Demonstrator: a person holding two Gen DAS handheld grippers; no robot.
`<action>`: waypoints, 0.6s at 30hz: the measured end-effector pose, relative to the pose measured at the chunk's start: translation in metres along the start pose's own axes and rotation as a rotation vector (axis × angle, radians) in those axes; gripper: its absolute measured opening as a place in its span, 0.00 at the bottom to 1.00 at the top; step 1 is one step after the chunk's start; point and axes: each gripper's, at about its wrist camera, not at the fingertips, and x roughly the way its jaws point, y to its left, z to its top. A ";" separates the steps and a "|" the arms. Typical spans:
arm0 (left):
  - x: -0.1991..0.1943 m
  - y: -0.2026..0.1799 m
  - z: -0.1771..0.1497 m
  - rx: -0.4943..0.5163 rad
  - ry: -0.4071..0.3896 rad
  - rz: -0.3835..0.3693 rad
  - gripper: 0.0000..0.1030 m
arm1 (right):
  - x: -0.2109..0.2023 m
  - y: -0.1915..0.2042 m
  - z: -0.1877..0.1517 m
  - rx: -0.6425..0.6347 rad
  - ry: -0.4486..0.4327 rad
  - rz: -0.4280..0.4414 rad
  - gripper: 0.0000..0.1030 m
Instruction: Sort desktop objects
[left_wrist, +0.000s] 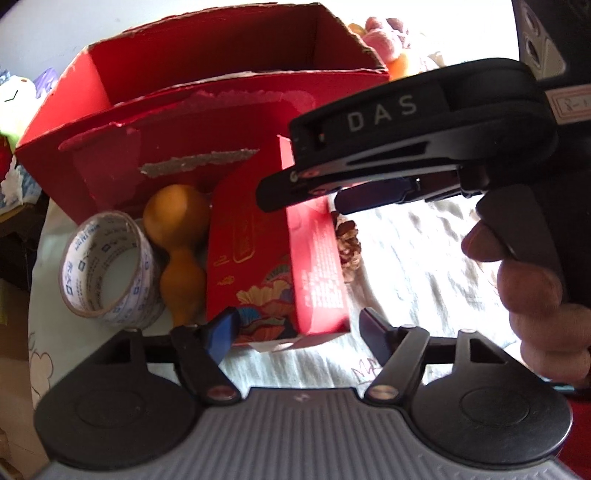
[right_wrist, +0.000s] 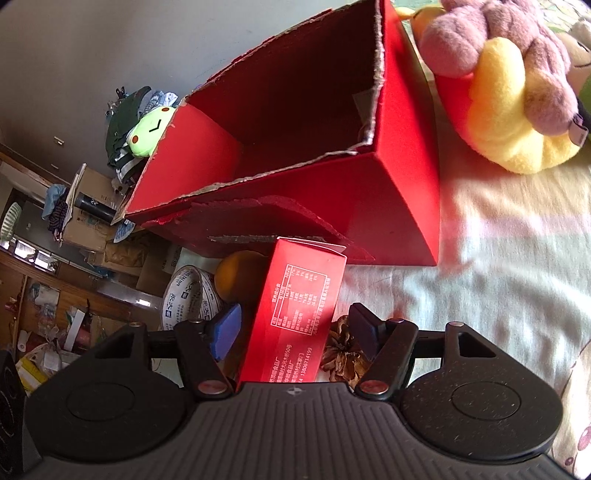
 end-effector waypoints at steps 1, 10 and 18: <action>0.001 0.002 0.000 -0.008 -0.005 0.001 0.68 | 0.002 0.002 0.000 -0.004 -0.001 -0.002 0.66; -0.006 0.003 -0.002 -0.009 -0.060 -0.027 0.58 | 0.006 0.002 -0.001 -0.010 -0.002 0.006 0.52; -0.029 -0.004 0.009 0.046 -0.109 -0.091 0.55 | -0.019 -0.004 0.000 0.004 -0.042 0.038 0.52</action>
